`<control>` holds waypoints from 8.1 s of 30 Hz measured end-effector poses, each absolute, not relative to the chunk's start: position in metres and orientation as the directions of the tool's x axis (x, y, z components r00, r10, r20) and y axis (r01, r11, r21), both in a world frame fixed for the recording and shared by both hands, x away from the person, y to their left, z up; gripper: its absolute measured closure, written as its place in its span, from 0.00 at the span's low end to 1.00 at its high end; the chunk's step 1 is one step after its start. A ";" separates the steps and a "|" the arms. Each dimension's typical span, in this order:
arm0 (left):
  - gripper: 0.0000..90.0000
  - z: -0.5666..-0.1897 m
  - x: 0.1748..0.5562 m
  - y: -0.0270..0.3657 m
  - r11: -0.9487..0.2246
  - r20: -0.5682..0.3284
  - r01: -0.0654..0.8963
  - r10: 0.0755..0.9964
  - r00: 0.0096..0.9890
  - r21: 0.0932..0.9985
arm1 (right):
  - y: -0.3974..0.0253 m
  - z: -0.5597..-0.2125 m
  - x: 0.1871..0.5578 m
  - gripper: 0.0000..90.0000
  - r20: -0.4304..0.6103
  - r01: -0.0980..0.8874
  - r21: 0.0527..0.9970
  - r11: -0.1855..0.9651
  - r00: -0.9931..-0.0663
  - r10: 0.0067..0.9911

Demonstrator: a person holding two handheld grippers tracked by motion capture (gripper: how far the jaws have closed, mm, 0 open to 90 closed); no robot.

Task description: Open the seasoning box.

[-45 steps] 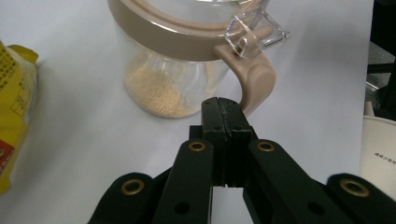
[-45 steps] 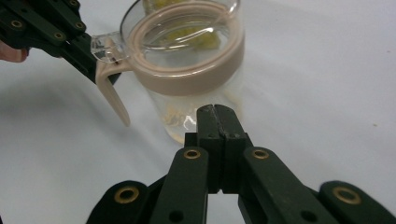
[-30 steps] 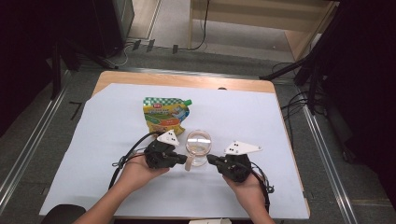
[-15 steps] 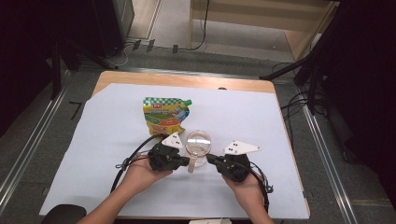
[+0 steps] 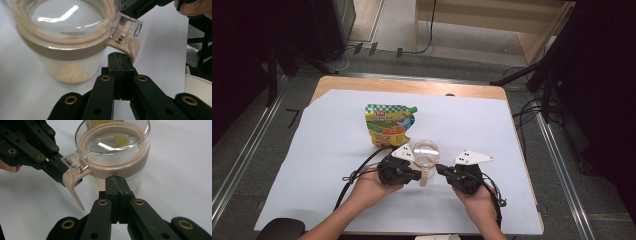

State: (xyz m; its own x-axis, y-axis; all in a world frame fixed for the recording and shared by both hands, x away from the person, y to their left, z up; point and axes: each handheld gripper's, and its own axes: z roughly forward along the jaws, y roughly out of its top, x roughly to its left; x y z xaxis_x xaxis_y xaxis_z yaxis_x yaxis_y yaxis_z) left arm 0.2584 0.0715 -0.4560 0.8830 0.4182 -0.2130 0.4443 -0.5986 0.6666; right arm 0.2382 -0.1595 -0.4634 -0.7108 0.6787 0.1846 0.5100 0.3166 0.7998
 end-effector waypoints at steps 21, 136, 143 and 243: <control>0.86 -0.445 0.271 0.114 -0.558 -0.232 0.484 0.462 0.856 0.673 | -0.142 -0.458 0.196 1.00 0.171 0.478 0.807 0.347 -0.751 0.638; 0.51 -0.447 0.278 0.100 -0.604 -0.234 0.420 0.364 0.901 0.678 | -0.210 -0.478 0.254 1.00 0.227 0.621 0.737 0.267 -0.599 0.768; 0.52 -0.442 0.283 0.093 -0.616 -0.239 0.415 0.351 0.906 0.670 | -0.217 -0.476 0.251 1.00 0.231 0.626 0.729 0.276 -0.606 0.761; 0.66 -0.410 0.290 0.020 -0.666 -0.113 0.213 0.190 0.975 0.715 | -0.226 -0.479 0.271 1.00 0.231 0.655 0.715 0.245 -0.552 0.801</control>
State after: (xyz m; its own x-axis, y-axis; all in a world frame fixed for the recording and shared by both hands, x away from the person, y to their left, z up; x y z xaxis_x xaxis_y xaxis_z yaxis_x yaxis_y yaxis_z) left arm 0.2902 0.0201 -0.4099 0.9752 0.1899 -0.1133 0.2128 -0.6663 0.7147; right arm 0.2714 -0.2257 -0.4791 -0.5517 0.8014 0.2308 0.6550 0.2450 0.7148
